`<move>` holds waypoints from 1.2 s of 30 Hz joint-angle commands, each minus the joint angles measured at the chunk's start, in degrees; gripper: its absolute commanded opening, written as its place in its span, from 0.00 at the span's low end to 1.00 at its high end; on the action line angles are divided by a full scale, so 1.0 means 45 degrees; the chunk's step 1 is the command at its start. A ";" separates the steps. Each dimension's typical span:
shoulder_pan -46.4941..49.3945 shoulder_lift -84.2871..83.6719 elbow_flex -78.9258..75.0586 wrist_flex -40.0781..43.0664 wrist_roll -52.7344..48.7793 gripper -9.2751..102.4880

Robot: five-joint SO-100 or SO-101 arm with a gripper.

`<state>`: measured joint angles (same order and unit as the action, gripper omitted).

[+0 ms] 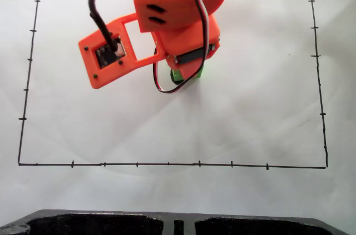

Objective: Grasp the colored block, Place it on the black dot, and then return the arm to the default position.

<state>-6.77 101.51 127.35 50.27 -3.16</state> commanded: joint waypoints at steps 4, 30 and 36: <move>0.0176 0.0977 -0.0469 0.0645 -0.0312 0.35; 0.0586 1.0859 0.0879 0.6699 -0.0566 0.44; 0.0840 1.3926 0.3008 0.6367 -0.0840 0.29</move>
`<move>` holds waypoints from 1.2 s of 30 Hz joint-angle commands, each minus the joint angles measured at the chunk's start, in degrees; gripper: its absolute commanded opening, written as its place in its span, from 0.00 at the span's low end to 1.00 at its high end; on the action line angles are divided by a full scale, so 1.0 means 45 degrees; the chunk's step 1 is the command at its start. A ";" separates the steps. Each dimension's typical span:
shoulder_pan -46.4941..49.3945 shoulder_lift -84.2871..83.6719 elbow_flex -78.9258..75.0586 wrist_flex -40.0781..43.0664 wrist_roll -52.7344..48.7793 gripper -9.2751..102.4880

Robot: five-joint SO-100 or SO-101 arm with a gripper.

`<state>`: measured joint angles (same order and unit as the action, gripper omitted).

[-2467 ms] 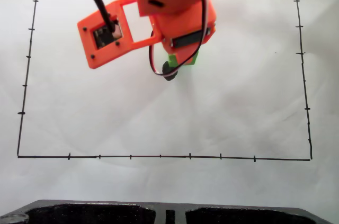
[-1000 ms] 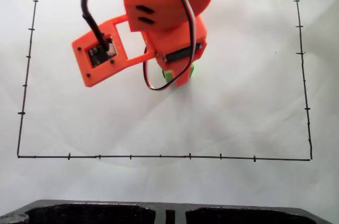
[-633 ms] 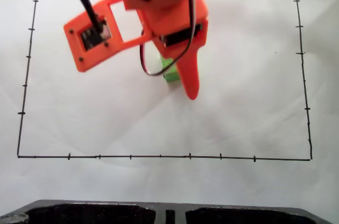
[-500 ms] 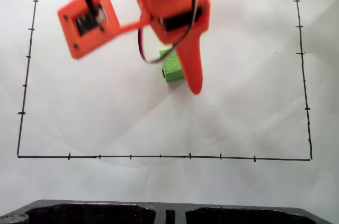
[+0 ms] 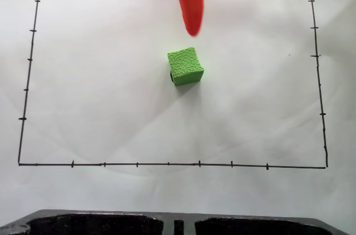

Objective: Grasp the colored block, Place it on the black dot, and then return the arm to the default position.

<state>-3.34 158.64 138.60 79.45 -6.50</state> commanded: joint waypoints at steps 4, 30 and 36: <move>0.0156 0.2949 0.2012 -0.0566 -0.0273 0.17; 0.0566 0.6367 0.7617 -0.5313 0.1875 0.08; 0.0742 0.6367 0.7637 -0.5352 0.2187 0.08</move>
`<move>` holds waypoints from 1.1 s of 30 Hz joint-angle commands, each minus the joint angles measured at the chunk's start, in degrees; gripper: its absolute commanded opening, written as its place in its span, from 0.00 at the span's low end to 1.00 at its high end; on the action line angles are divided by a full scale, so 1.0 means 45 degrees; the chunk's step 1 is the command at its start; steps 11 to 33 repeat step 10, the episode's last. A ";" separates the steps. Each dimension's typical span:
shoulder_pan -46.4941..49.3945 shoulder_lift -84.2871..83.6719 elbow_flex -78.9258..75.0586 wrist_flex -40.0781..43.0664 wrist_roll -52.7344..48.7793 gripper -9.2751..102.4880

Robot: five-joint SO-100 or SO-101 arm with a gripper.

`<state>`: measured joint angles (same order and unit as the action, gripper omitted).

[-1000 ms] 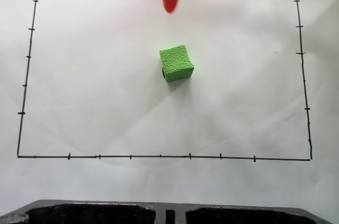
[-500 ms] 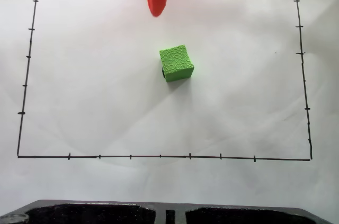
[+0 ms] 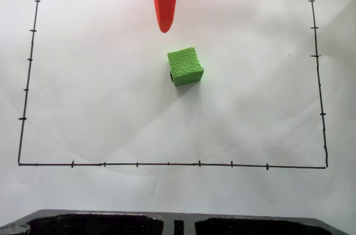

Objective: Grasp the colored block, Place it on the black dot, and then return the arm to the default position.

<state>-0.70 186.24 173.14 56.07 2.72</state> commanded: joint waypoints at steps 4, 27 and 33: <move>0.0156 0.0234 -0.0039 -0.0156 0.0137 0.08; 0.0039 0.0234 -0.0039 -0.0156 -0.0020 0.08; 0.0039 0.0234 -0.0039 -0.0156 -0.0020 0.08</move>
